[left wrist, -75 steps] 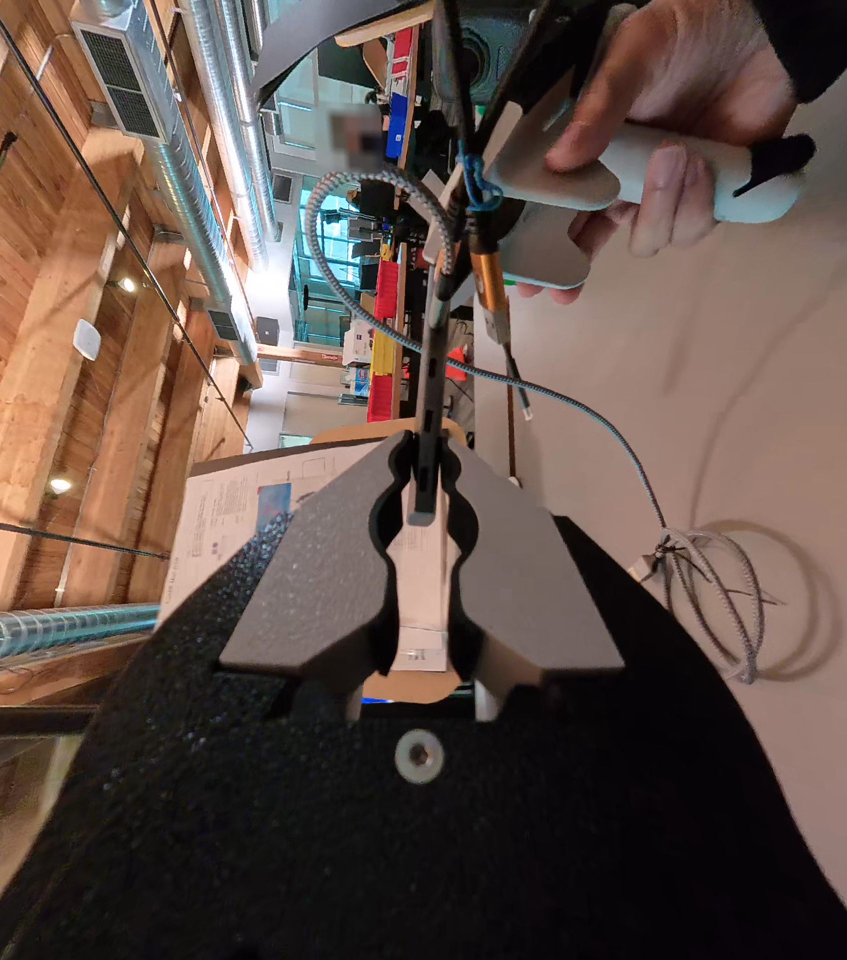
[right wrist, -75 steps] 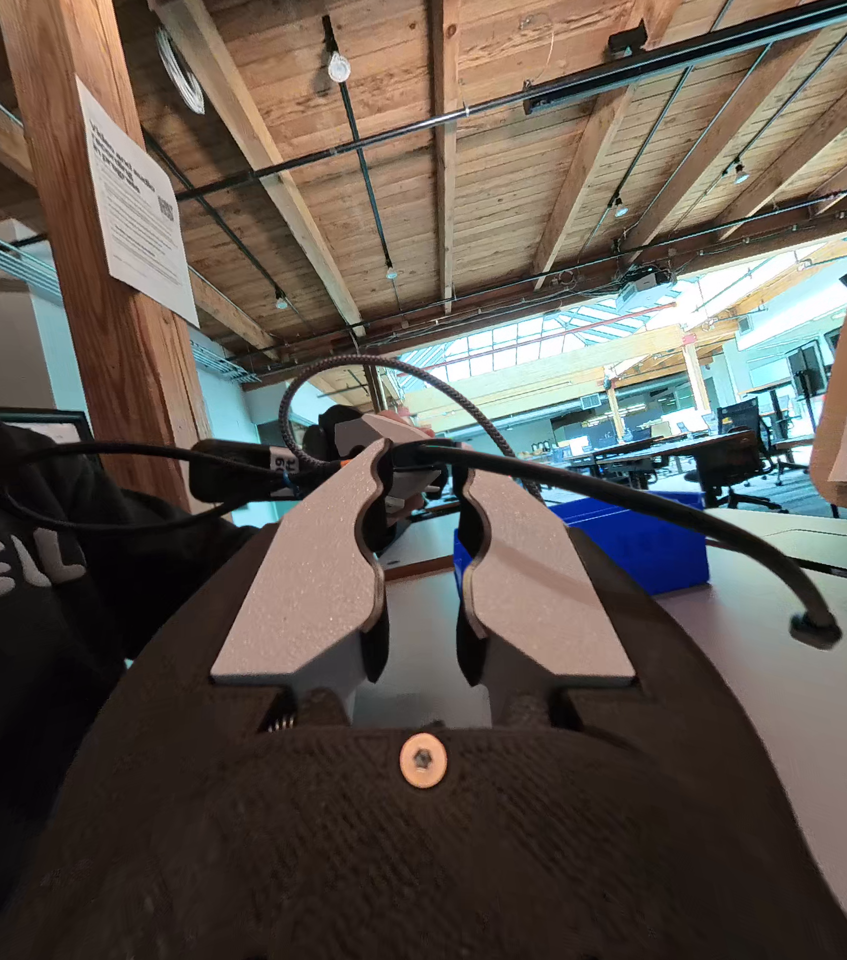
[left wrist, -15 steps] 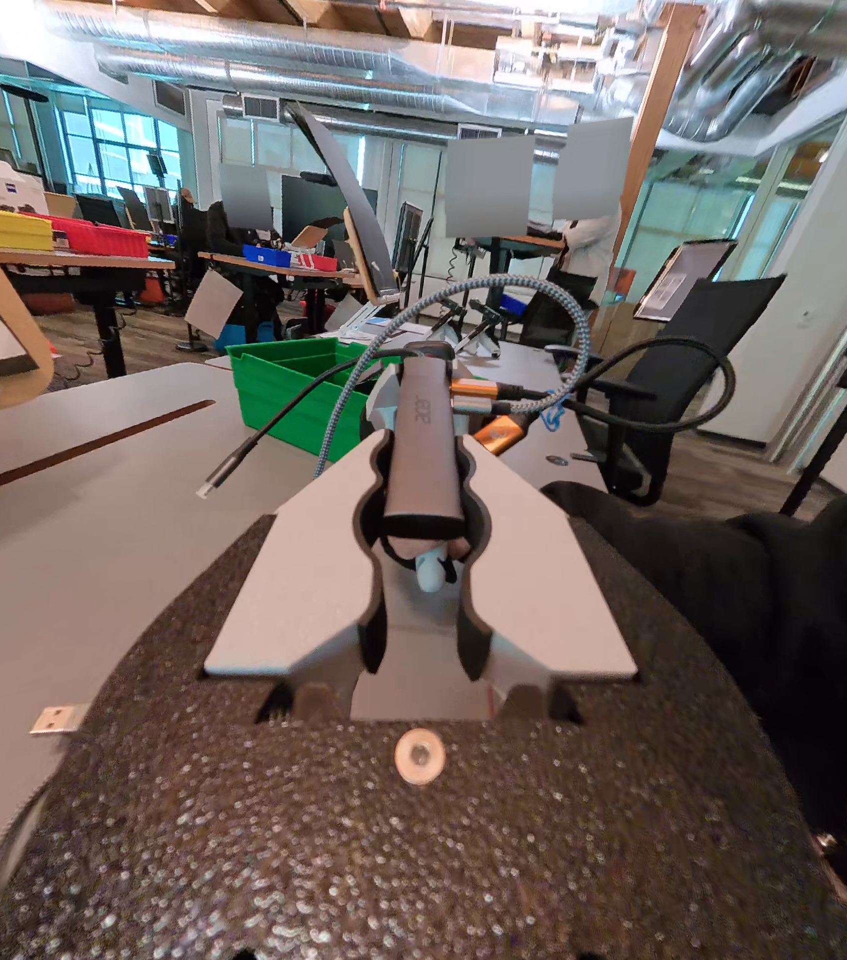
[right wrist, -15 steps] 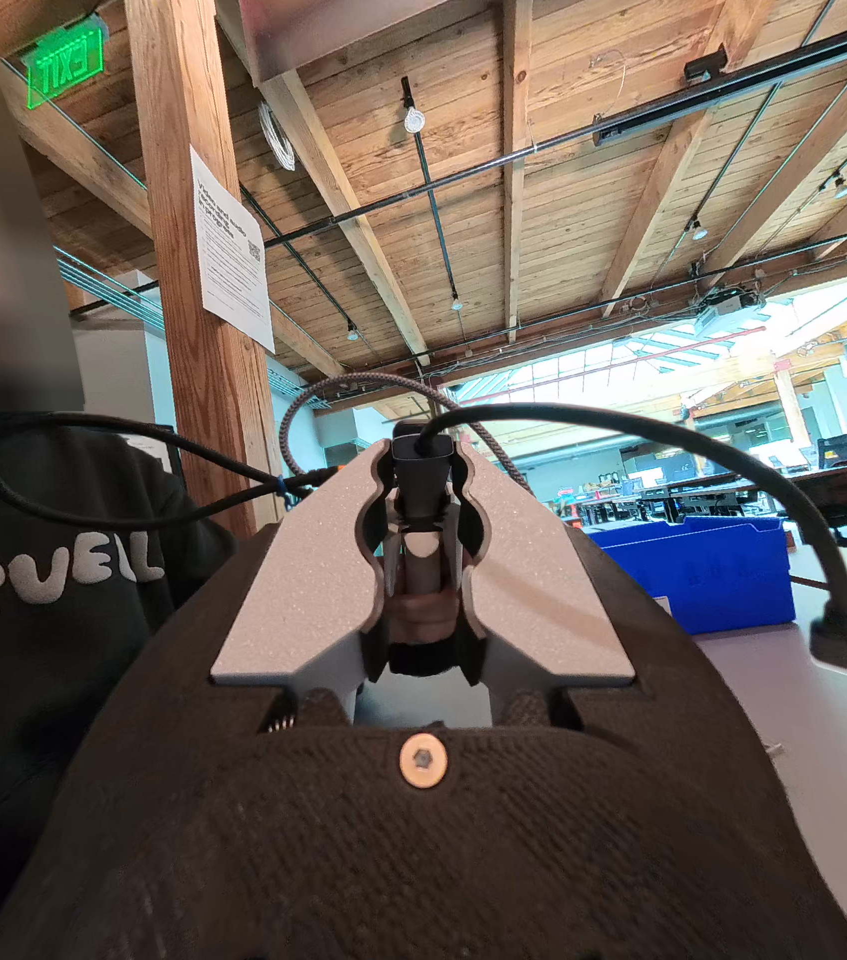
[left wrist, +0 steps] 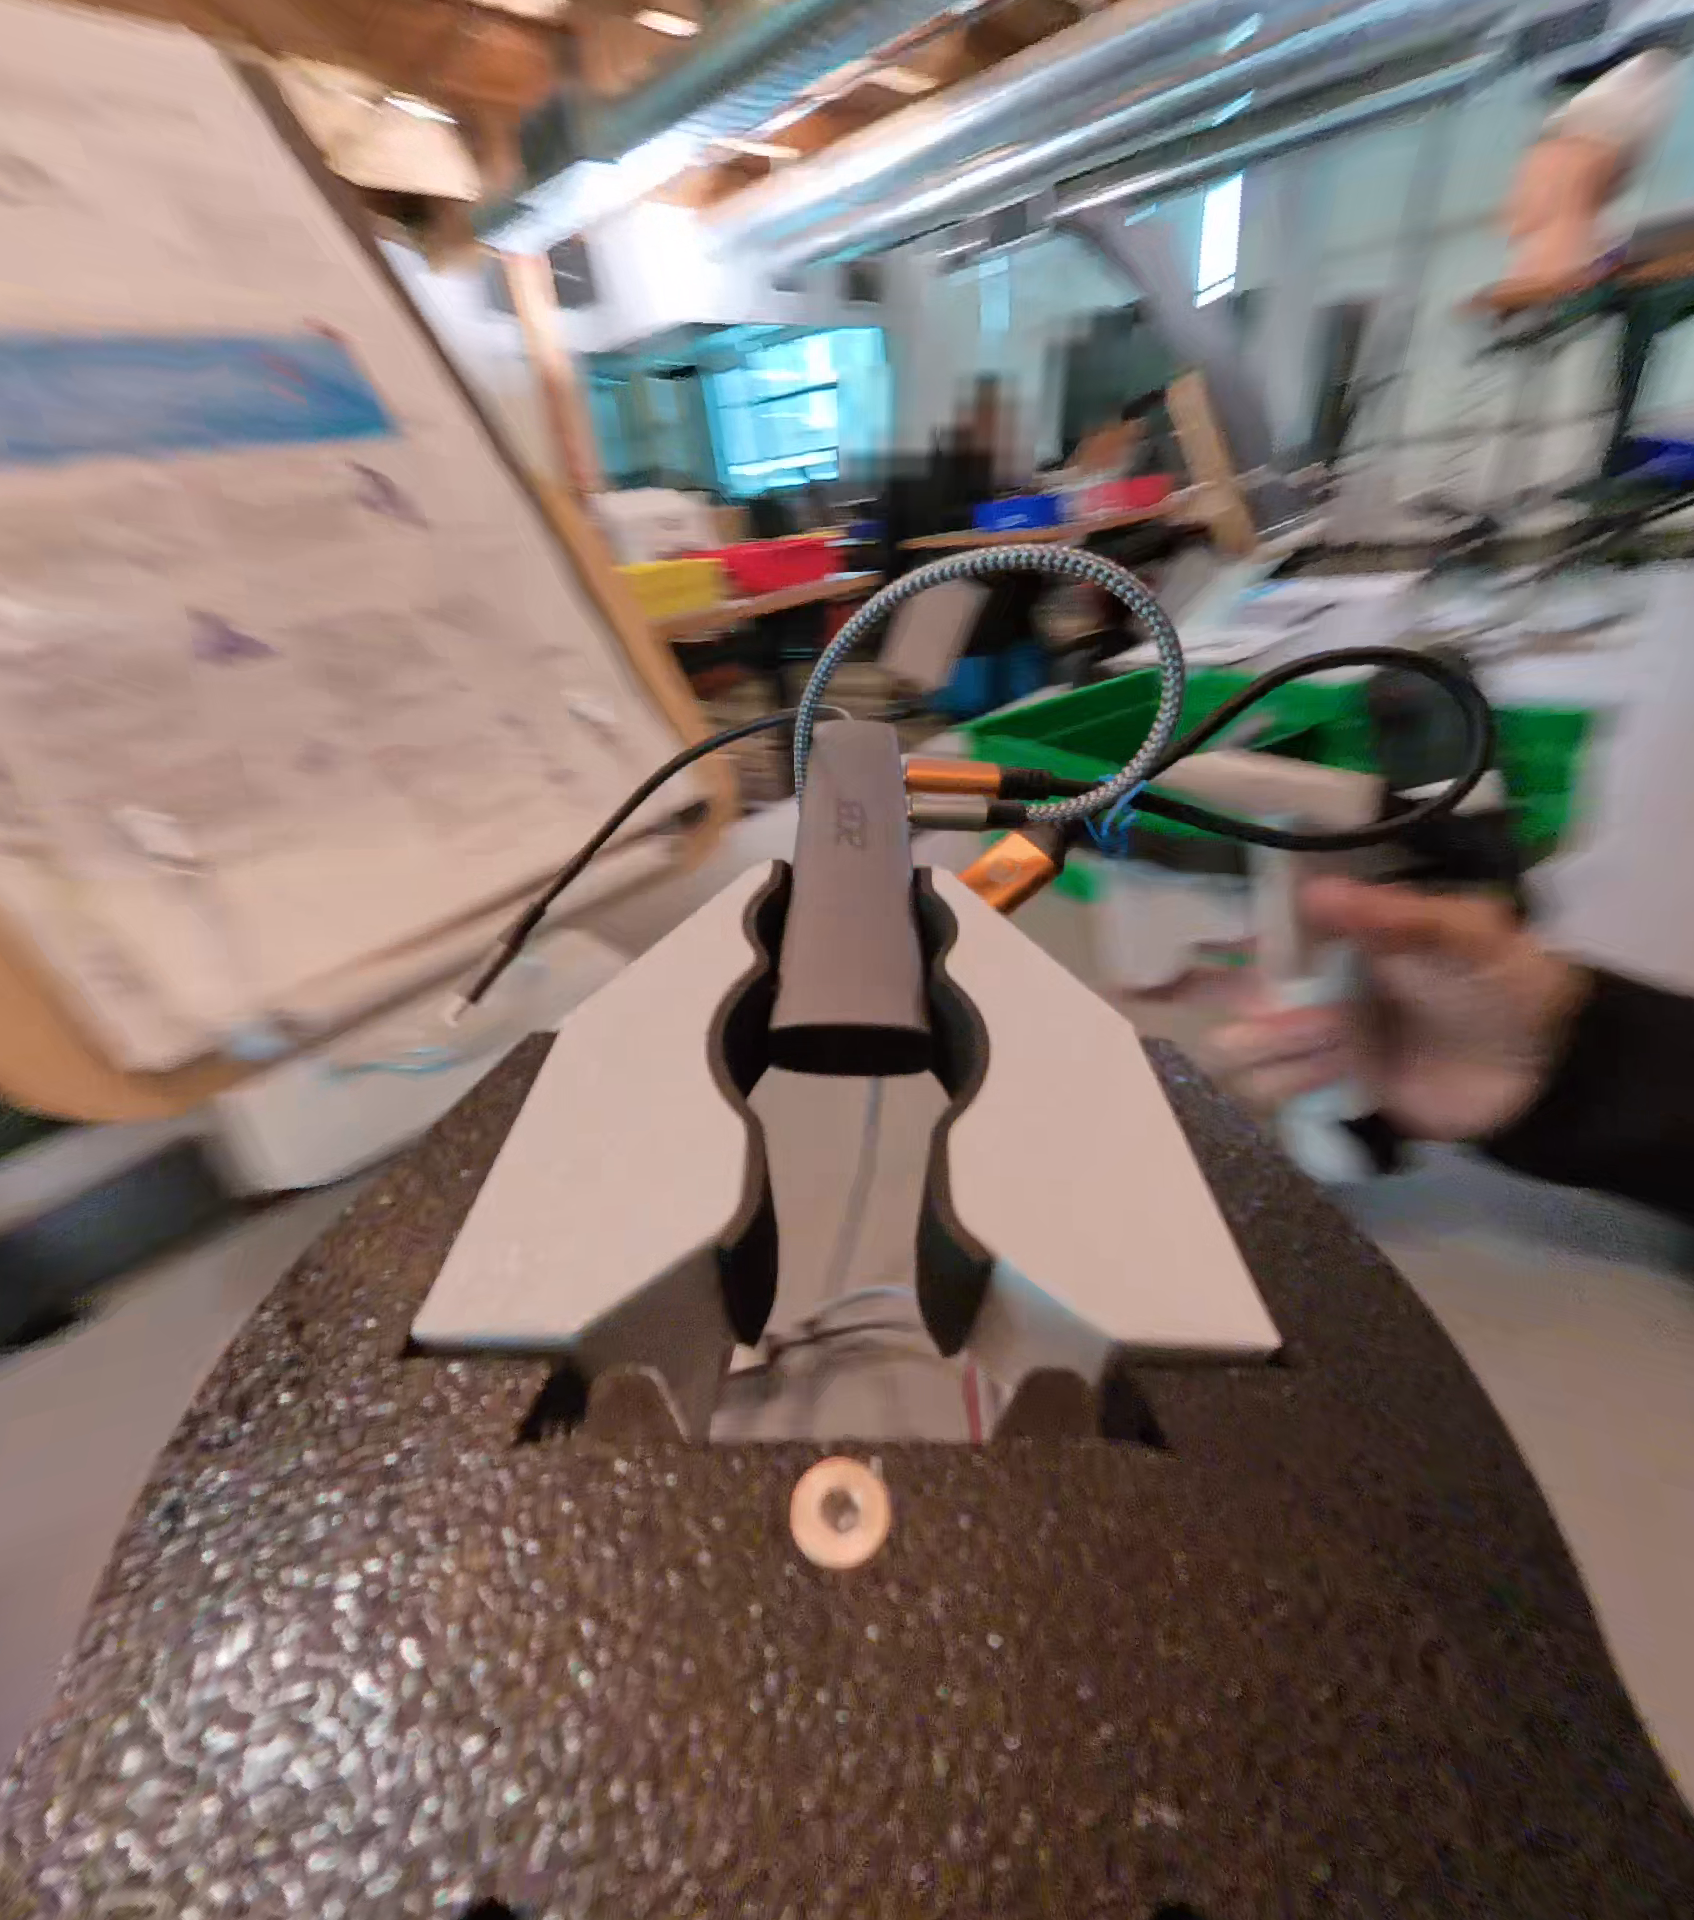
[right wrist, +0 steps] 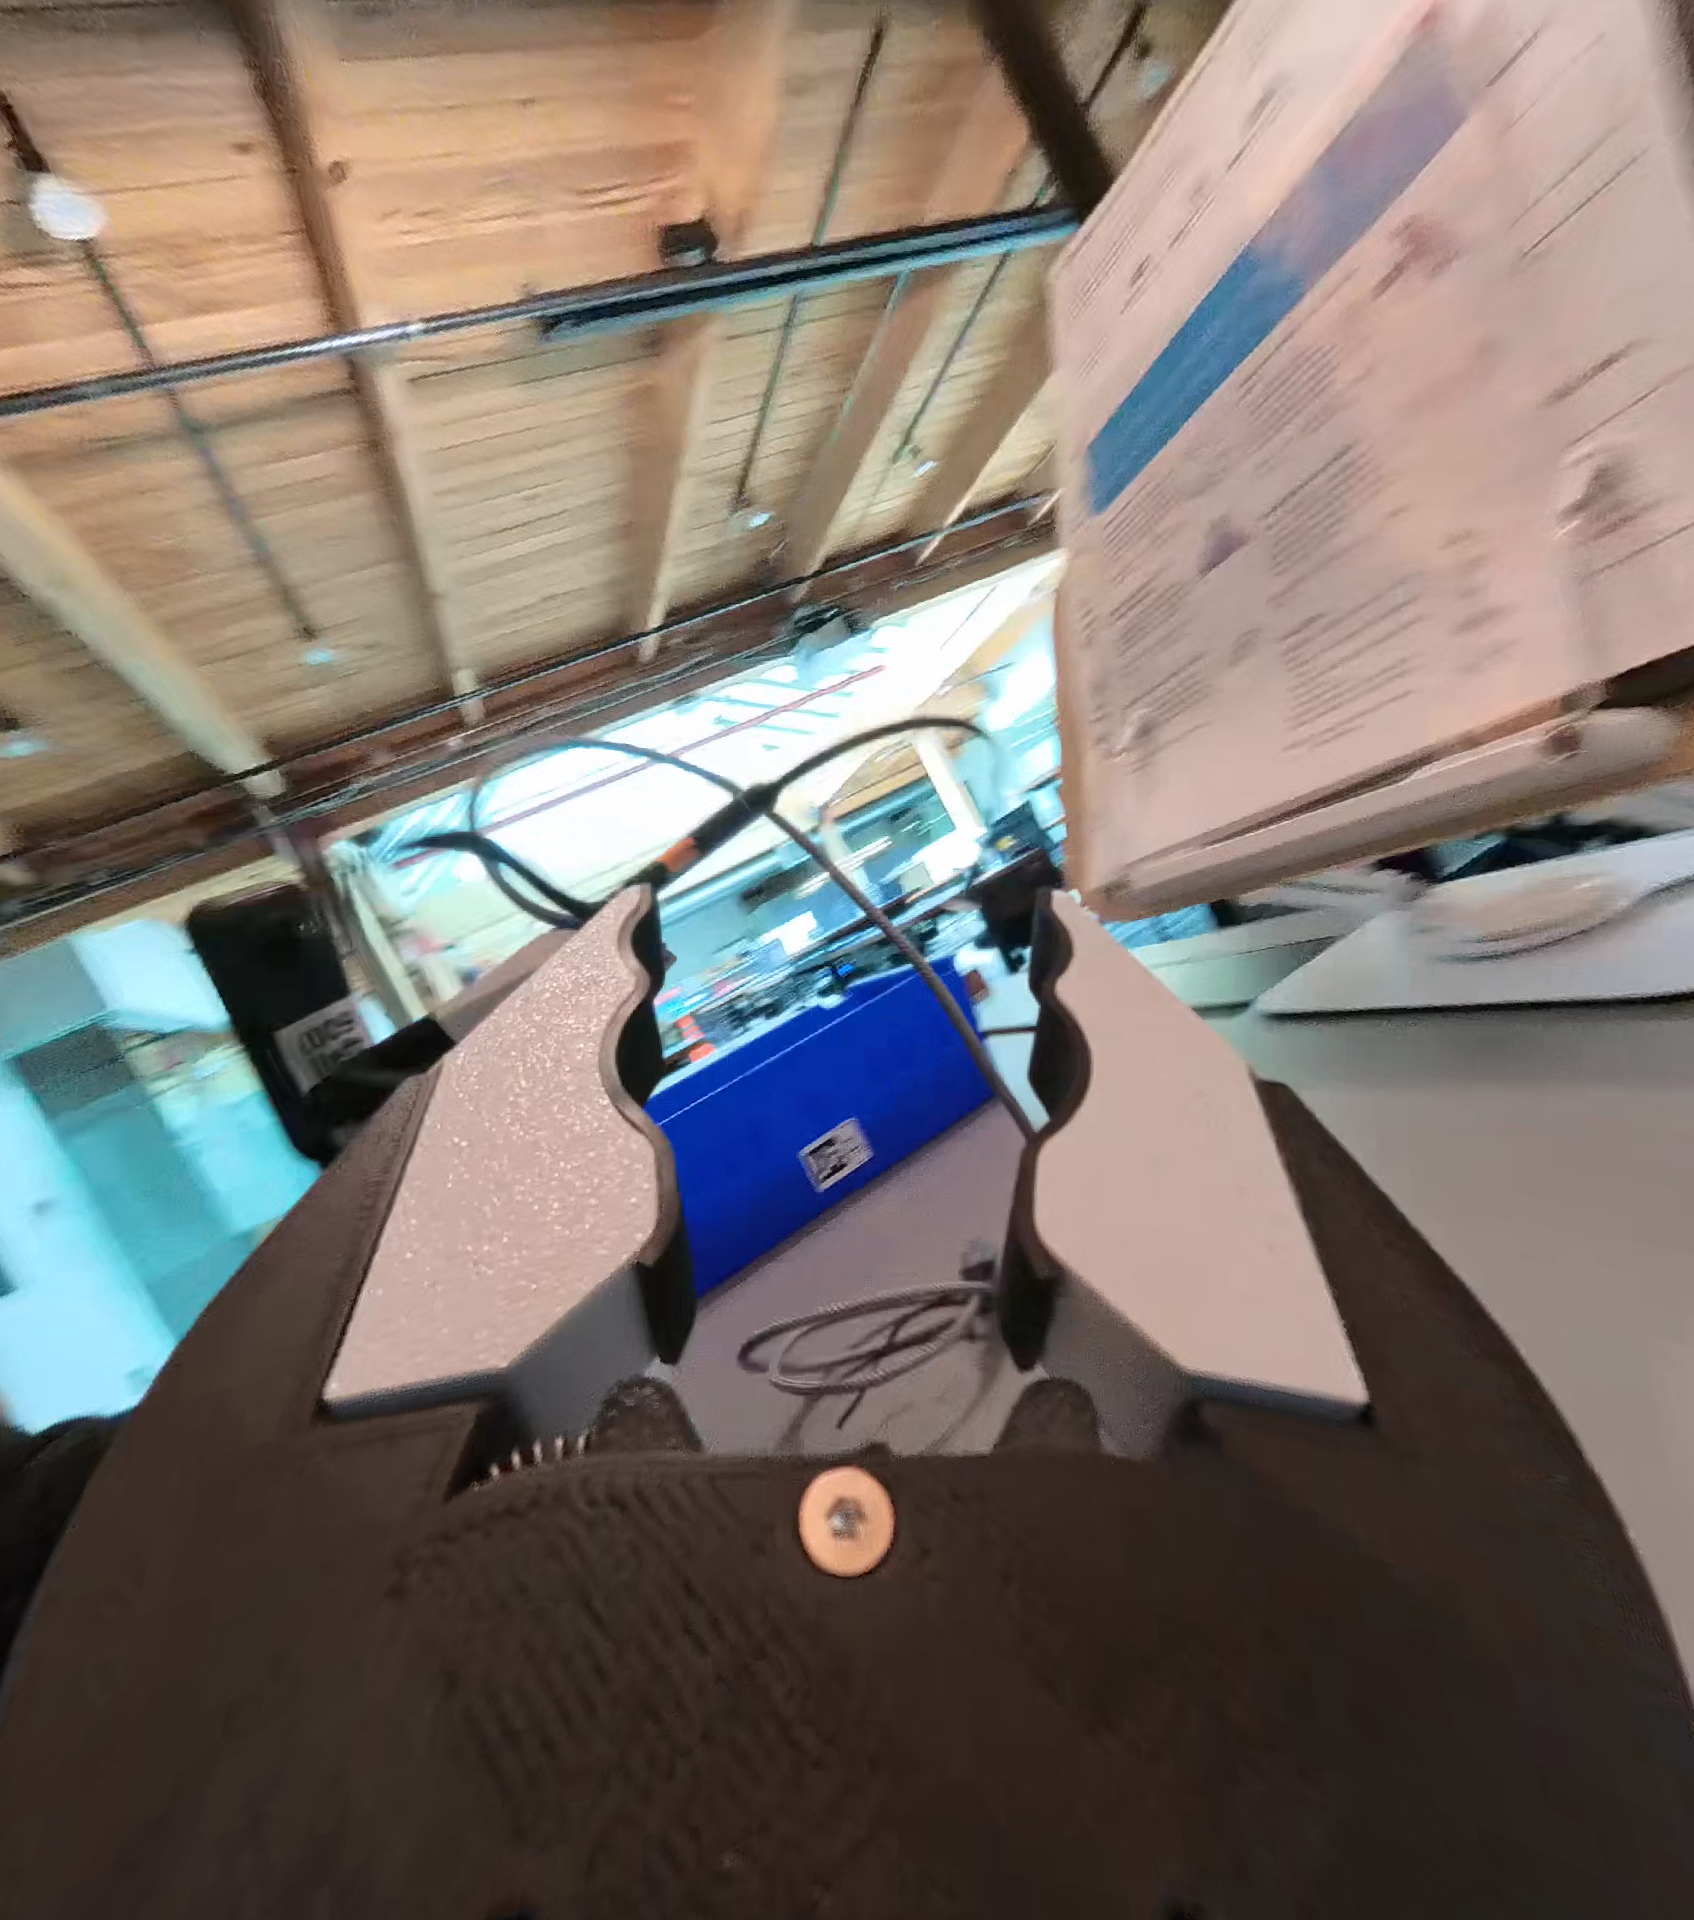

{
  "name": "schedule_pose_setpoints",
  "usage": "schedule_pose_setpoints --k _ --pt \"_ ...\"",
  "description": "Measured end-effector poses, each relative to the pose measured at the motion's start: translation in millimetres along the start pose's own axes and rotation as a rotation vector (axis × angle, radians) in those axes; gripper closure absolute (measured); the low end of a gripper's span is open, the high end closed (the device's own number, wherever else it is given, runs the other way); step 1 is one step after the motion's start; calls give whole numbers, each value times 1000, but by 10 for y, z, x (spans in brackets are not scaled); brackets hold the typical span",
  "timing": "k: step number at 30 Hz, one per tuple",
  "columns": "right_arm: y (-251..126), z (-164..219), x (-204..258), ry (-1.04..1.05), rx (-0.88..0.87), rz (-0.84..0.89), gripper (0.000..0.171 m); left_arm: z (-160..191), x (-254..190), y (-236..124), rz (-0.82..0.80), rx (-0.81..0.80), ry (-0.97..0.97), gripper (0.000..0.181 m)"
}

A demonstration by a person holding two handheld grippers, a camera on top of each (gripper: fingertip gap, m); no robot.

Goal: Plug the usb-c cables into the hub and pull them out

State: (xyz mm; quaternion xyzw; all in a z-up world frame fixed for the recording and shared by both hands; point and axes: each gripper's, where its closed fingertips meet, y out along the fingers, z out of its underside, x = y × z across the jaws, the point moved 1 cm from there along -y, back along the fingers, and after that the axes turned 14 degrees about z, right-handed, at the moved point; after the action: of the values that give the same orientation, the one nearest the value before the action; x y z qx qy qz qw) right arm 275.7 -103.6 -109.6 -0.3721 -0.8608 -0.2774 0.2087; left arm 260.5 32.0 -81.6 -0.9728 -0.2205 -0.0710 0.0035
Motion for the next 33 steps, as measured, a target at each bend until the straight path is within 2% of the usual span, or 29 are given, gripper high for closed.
schedule_pose_setpoints --k 2,6,7,9,13,17,19,21,23,28,33 --pt "-65 -170 -31 -67 -68 55 102 -18 265 -69 -175 64 149 160" --pt "-74 -163 307 -424 -112 72 103 132 423 -46 -330 123 272 160" --pt "-44 -65 421 -533 -106 62 108 215 420 -15 -346 129 270 160" --pt "61 269 533 -703 -16 50 133 393 383 63 -349 118 219 160" --pt "259 776 490 -830 108 120 141 483 258 186 -318 106 151 160" --pt "336 892 506 -859 104 144 152 587 146 233 -292 122 138 160" --pt "343 803 487 -833 62 187 145 585 143 229 -285 125 146 160" --pt "322 745 489 -821 49 187 160 618 158 222 -299 146 154 160" --pt "315 688 380 -810 64 252 156 610 102 251 -264 139 202 160" --pt "281 650 191 -814 123 345 167 598 -24 312 -235 152 304 160" --pt "275 690 161 -809 160 353 166 629 -28 315 -229 162 314 160"
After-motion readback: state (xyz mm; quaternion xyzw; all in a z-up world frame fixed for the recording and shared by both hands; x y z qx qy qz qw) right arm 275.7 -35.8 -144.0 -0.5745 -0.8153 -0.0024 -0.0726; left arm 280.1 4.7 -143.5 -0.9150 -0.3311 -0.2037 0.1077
